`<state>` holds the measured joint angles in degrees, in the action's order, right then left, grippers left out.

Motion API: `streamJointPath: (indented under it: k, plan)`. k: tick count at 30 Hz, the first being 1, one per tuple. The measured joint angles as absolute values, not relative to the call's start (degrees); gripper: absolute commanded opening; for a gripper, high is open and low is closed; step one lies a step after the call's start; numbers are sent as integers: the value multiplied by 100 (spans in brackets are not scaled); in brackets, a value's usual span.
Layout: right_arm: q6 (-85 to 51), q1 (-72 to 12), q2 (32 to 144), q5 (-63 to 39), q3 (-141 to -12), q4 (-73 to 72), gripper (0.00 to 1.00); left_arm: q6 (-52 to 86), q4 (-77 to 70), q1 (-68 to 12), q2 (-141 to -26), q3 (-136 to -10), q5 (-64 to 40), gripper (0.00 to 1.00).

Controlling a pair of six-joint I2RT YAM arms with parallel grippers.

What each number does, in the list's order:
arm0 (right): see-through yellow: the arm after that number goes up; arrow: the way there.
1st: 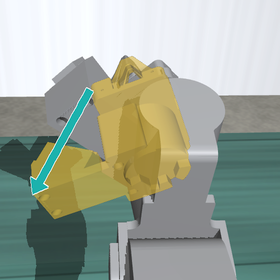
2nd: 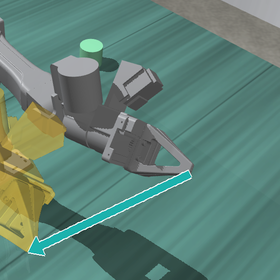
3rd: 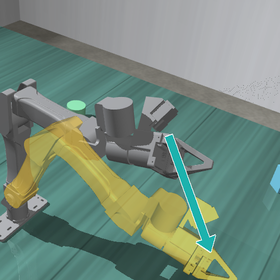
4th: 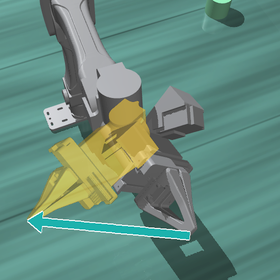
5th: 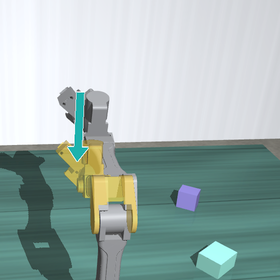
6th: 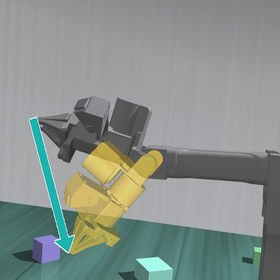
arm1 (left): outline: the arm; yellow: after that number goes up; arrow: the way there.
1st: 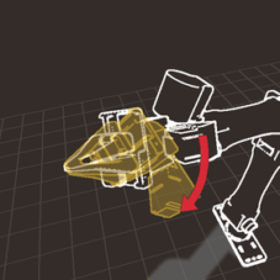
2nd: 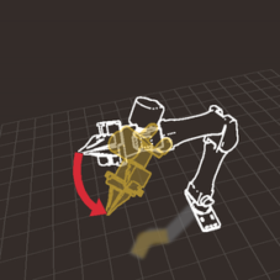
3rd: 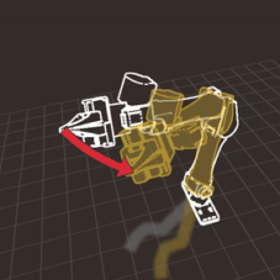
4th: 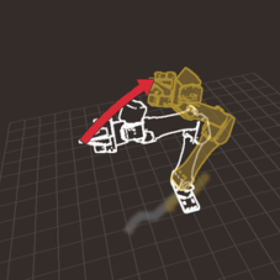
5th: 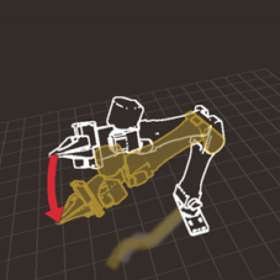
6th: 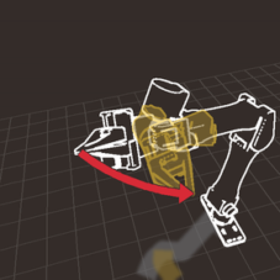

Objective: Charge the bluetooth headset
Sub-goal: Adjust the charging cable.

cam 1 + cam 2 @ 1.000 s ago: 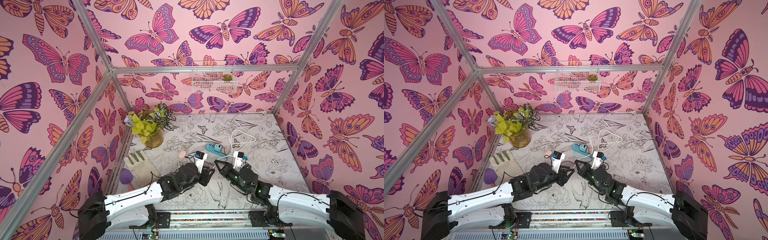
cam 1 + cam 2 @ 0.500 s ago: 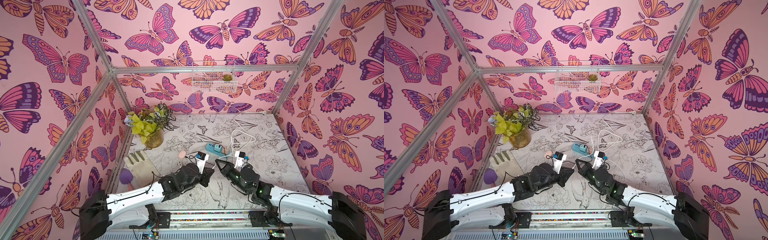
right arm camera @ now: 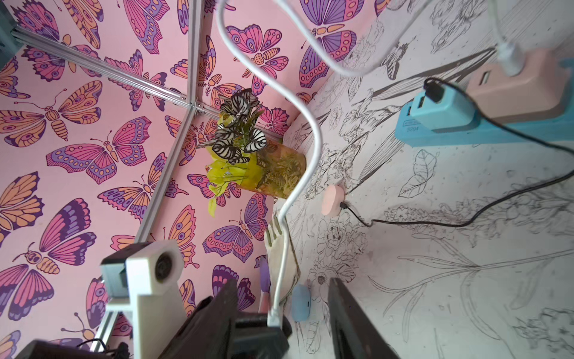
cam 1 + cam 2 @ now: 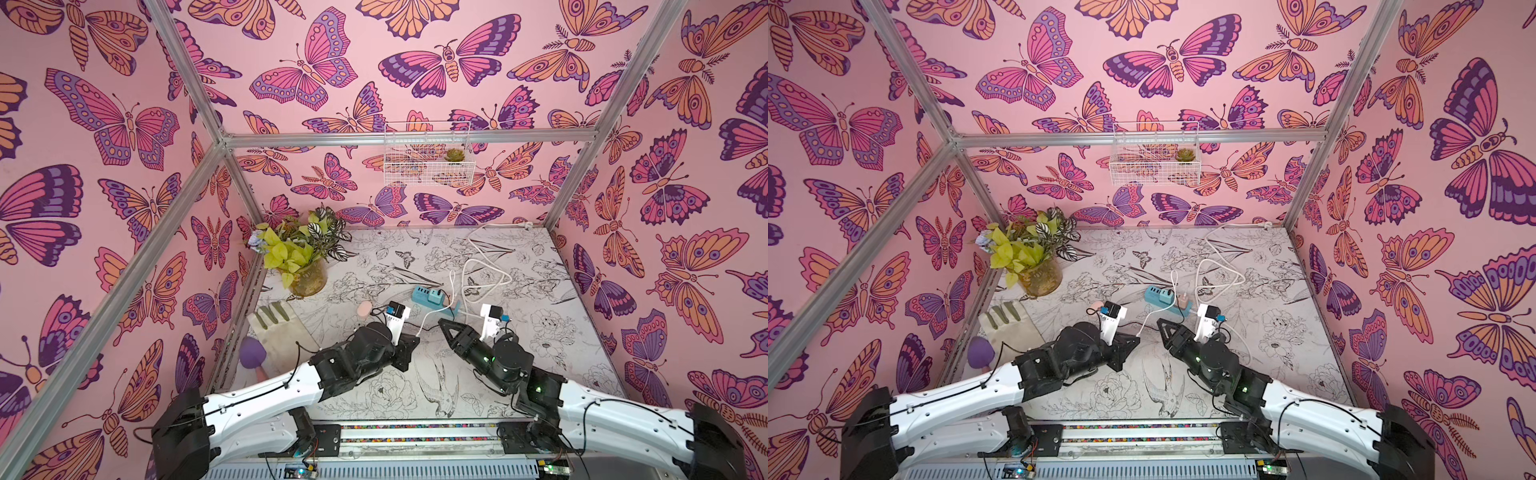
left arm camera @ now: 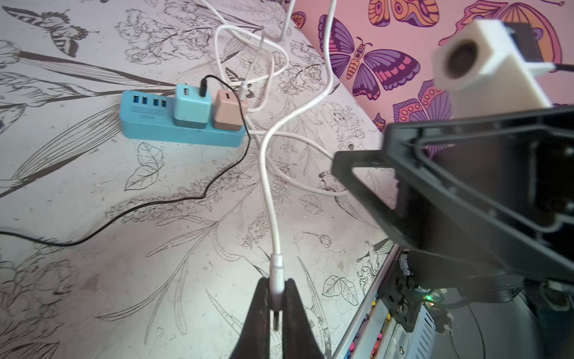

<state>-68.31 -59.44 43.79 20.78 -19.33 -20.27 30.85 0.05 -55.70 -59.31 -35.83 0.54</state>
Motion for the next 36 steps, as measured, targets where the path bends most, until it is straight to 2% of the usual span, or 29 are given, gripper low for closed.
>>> streamJointPath:
  k: [5,11,16,22,27,36]
  plan:
    - [-6165,-5944,3632,2152,-1957,-845,51,3033,799,-5002,-5804,-3896,-436,1]
    - [-4523,-5916,3535,1715,-2565,158,54,2856,1660,-4637,-5830,-4307,-1299,1]
    - [-3363,-5343,3745,462,-3479,429,52,2624,2119,-4545,-5940,-4556,-2126,2]
    - [-2635,-4447,4554,-1809,-3981,438,54,2265,2523,-4536,-6139,-4858,-3006,1]
    - [-2226,-4390,5124,-3208,-4058,543,58,2012,2718,-4539,-6204,-4993,-3424,1]
    - [-1874,-4388,5714,-4488,-4169,497,59,1608,2899,-4536,-6206,-5194,-3951,0]
